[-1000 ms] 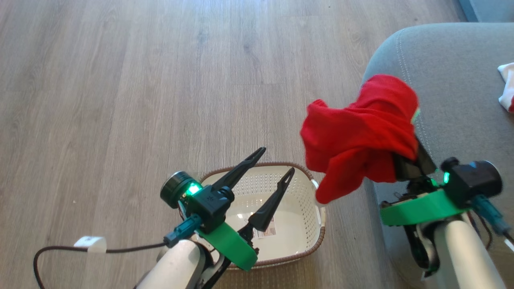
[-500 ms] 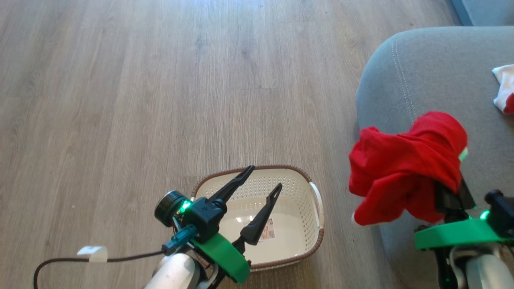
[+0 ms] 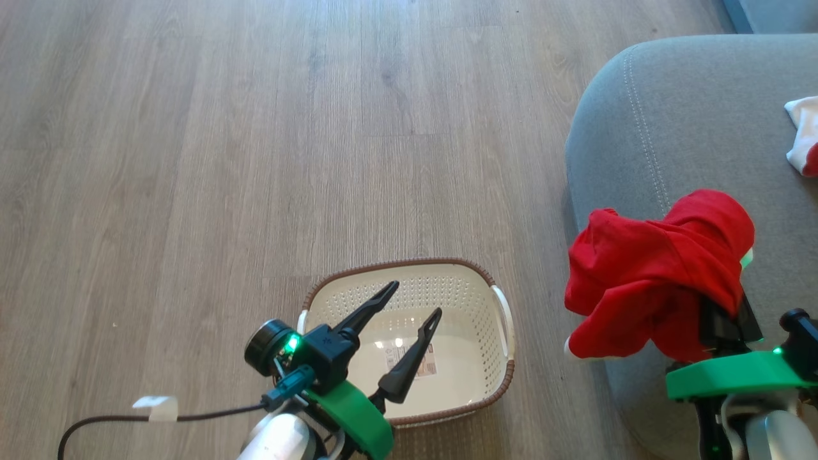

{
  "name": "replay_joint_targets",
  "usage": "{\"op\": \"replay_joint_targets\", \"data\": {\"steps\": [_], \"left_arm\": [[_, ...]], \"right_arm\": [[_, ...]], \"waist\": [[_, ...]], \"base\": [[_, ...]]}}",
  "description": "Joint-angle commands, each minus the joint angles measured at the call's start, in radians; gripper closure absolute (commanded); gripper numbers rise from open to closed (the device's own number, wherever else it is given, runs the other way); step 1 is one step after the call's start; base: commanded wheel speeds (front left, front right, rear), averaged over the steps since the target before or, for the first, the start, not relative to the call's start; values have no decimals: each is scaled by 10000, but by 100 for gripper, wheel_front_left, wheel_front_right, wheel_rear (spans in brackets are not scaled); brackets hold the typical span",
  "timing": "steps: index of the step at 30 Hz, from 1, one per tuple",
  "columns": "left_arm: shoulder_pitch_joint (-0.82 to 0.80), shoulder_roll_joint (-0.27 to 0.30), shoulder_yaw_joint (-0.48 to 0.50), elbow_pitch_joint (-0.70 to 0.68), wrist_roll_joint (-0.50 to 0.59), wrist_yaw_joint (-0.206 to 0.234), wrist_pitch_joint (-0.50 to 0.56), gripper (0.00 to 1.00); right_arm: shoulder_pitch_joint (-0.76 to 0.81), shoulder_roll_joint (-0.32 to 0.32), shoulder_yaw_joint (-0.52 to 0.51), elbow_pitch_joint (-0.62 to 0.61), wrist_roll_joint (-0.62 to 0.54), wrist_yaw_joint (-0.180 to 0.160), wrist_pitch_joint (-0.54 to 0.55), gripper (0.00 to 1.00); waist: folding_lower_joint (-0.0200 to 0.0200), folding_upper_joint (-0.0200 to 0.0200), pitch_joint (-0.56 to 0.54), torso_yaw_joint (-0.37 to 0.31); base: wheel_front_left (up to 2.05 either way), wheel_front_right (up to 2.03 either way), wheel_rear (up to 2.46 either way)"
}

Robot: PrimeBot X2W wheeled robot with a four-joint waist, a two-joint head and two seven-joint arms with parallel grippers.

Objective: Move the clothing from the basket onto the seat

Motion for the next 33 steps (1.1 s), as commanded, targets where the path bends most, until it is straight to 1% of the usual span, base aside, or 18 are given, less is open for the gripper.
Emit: {"op": "replay_joint_targets", "data": {"steps": [1,11,16,19,24,29,31,32,33], "left_arm": [[-260,83,334,-290,9,-13,-51,0],[-291,54,477,-347,95,-13,-51,0],[-291,46,553,-407,119,-13,-51,0],[-302,77,604,-484,147,-13,-51,0],[-425,146,536,-599,182,-13,-51,0],[-596,223,379,-689,220,-13,-51,0],[-648,257,348,-734,238,-13,-51,0],[-677,301,347,-784,257,-13,-51,0],[-693,333,341,-796,268,-13,-51,0]], "right_arm": [[-209,-49,188,-329,46,-2,-67,100],[-304,-48,242,-384,60,-2,-67,100],[-341,-48,152,-444,88,-2,-67,100],[-400,-48,102,-539,114,-2,-67,100],[-535,-48,74,-671,161,-2,-67,100],[-651,-47,90,-808,237,-2,-67,100],[-677,-47,112,-854,300,-2,-67,100],[-729,-47,192,-930,417,-2,-67,100],[-757,-47,196,-971,461,-2,-67,100]], "waist": [[0,0,2,4],[0,0,58,-50],[0,0,152,-195],[0,0,285,-424],[0,0,558,-966],[0,0,810,-1714],[0,0,903,-2074],[0,0,1007,-2481],[0,0,1060,-2699]], "base": [[0,0,0],[0,0,0],[0,0,0],[0,0,0],[0,0,0],[0,0,0],[0,0,0],[0,0,0],[0,0,0]]}}
